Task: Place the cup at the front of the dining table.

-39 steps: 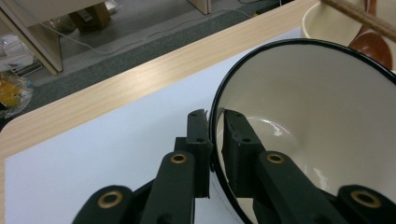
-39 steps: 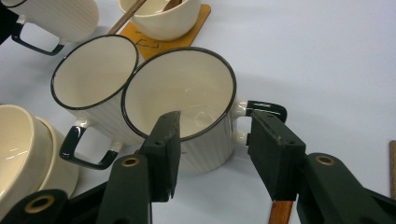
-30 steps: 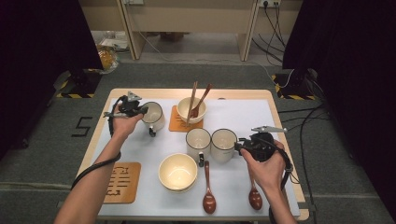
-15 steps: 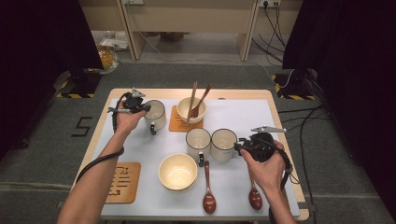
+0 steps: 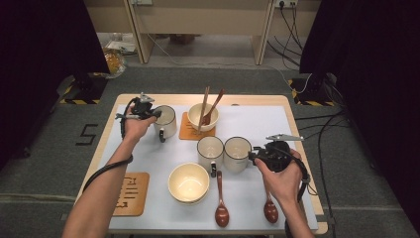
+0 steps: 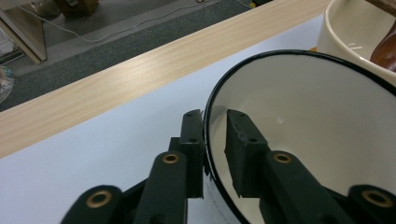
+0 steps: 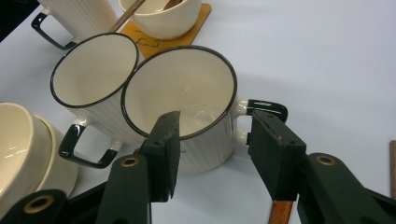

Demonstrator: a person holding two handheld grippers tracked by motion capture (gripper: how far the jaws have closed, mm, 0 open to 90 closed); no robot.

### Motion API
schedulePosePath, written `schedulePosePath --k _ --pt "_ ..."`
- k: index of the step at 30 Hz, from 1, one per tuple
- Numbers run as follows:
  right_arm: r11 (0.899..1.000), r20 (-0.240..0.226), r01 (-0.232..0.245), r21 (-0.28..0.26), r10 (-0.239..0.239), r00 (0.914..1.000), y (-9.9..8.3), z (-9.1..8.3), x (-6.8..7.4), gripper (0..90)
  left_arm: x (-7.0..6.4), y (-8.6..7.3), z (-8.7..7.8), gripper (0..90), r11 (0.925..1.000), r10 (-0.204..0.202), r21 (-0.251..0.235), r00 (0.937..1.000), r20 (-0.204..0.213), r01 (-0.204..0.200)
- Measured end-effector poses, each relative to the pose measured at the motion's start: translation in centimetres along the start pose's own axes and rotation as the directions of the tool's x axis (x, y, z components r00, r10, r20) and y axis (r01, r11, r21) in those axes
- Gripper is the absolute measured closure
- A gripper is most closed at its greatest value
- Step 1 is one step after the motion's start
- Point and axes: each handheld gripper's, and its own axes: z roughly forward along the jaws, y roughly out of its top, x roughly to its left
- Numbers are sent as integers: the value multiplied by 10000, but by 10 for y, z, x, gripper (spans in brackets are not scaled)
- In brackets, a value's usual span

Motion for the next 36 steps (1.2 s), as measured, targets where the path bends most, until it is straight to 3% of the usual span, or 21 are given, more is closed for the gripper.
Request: schedulePosePath --k 6,17,22,36 --pt "10000 19 -5 -20 5 10000 0 -1 -2 527 3 -4 1 661 9987 -461 -200 9989 115 463" --pt "10000 22 -22 -33 22 10000 0 -2 -2 525 -5 13 -13 370 9970 -542 -558 9985 -42 539" --pt "10000 31 -74 5 74 10000 -1 -1 -3 524 -10 12 -18 302 9968 -625 -514 9980 -93 620" --pt "10000 48 -70 -46 70 10000 0 -2 -3 523 -15 4 -41 254 9907 -1182 -680 9930 -33 1177"
